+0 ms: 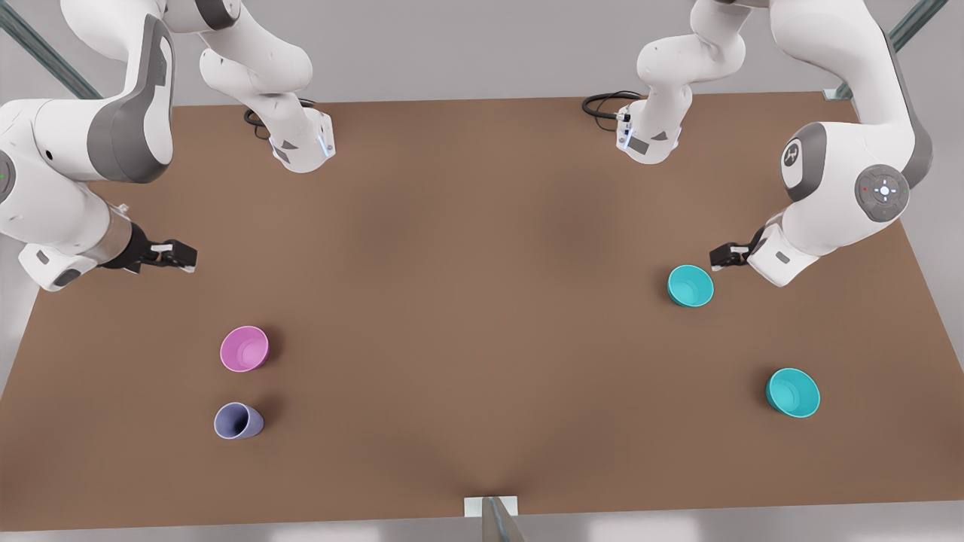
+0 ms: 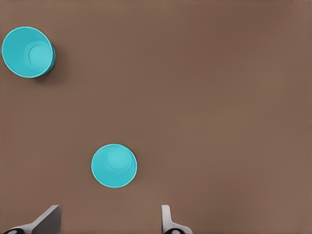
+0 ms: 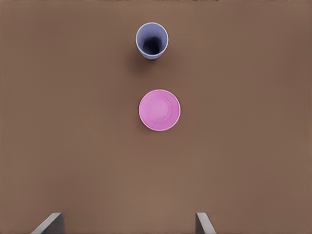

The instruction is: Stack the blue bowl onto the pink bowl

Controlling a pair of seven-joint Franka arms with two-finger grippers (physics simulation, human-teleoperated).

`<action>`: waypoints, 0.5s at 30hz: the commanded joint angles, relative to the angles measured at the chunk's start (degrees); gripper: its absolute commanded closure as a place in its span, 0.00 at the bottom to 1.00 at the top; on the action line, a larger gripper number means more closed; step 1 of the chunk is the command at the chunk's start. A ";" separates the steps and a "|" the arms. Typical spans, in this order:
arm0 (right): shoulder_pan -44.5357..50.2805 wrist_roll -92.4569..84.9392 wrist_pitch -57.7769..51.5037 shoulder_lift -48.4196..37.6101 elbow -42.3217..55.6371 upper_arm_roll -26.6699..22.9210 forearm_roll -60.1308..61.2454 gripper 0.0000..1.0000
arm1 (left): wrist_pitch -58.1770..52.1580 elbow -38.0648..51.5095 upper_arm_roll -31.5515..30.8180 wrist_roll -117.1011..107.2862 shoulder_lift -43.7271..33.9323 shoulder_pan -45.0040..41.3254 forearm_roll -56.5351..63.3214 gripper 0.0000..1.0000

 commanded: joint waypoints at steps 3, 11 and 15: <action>-0.18 -1.87 0.17 1.34 0.40 -0.06 0.03 0.00 | 0.69 0.02 -0.04 -0.93 -0.05 0.47 -0.05 0.00; -6.33 -2.58 22.41 28.15 6.29 -0.50 0.38 0.00 | 0.69 0.10 -0.04 -0.84 0.74 0.83 0.04 0.00; -8.35 -2.58 25.31 30.96 4.01 0.03 1.69 0.00 | 0.78 0.02 -0.04 -0.84 0.83 1.09 0.04 0.00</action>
